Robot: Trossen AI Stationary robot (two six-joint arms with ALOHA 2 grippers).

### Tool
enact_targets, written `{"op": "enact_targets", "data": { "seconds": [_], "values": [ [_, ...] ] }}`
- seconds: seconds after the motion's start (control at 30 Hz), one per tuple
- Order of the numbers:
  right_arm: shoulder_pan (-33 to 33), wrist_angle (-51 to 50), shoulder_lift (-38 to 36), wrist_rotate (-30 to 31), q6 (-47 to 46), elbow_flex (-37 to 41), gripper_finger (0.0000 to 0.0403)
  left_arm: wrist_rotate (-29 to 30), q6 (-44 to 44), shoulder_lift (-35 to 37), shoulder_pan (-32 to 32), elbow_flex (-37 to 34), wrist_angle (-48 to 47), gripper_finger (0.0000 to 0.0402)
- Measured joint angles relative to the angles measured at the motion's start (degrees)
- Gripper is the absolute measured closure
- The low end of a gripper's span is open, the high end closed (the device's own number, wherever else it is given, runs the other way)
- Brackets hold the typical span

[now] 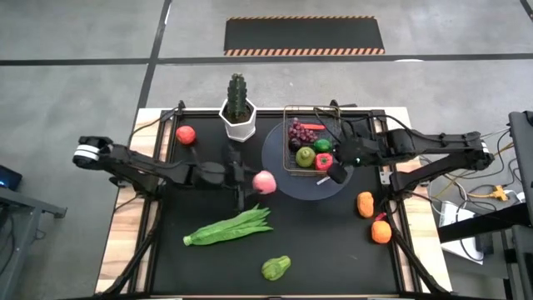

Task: Build produce basket
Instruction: Put the pink peach into the gold wire basket

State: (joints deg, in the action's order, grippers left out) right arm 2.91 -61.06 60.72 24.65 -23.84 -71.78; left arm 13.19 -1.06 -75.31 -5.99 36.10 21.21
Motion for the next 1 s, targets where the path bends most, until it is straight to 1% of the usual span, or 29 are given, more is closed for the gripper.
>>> {"op": "enact_targets", "data": {
  "seconds": [0.1, 0.2, 0.3, 0.43, 0.57, 0.67, 0.73, 0.8, 0.9, 1.0],
  "values": [
    [4.23, 8.29, -1.08, 6.04, 5.57, 0.98, 0.0394, 0.22, -1.56, 3.14, -0.45, -1.47, 10.07, 0.0153],
    [9.17, 20.41, -1.72, 10.87, 14.60, 3.49, 0.0394, 0.18, -2.04, 4.37, -1.13, -3.96, 21.76, 0.0151],
    [13.27, 36.68, -1.80, 11.37, 25.38, 7.94, 0.0394, -1.02, -2.08, 3.80, -1.26, -5.98, 31.52, 0.0148],
    [17.75, 57.22, -1.64, 11.37, 38.22, 14.88, 0.0394, -5.25, -1.72, 1.78, -1.24, -8.55, 43.67, 0.0148],
    [19.82, 75.37, -1.61, 9.70, 46.86, 22.19, 0.0394, -8.37, -1.59, -1.33, -1.26, -9.51, 51.81, 0.0147],
    [19.85, 85.22, -1.59, 6.06, 48.45, 27.22, 0.0394, -8.59, -1.54, -3.72, -1.26, -9.52, 54.99, 0.0146],
    [19.69, 88.80, -1.59, 2.86, 48.45, 29.75, 0.0394, -9.04, -1.31, -5.26, -1.25, -9.53, 58.67, 0.0146],
    [19.70, 91.96, -1.59, 0.42, 48.20, 32.11, 0.0393, -11.34, -0.51, -6.71, -1.26, -9.53, 62.72, 0.0146],
    [19.70, 95.42, -1.59, -1.23, 45.96, 34.63, 0.0384, -12.70, 0.35, -8.25, -1.33, -9.51, 64.98, 0.0146],
    [19.70, 96.38, -1.53, -1.25, 44.92, 35.66, 0.0360, -12.66, 0.09, -8.93, -1.24, -9.51, 65.27, 0.0146]
  ]
}}
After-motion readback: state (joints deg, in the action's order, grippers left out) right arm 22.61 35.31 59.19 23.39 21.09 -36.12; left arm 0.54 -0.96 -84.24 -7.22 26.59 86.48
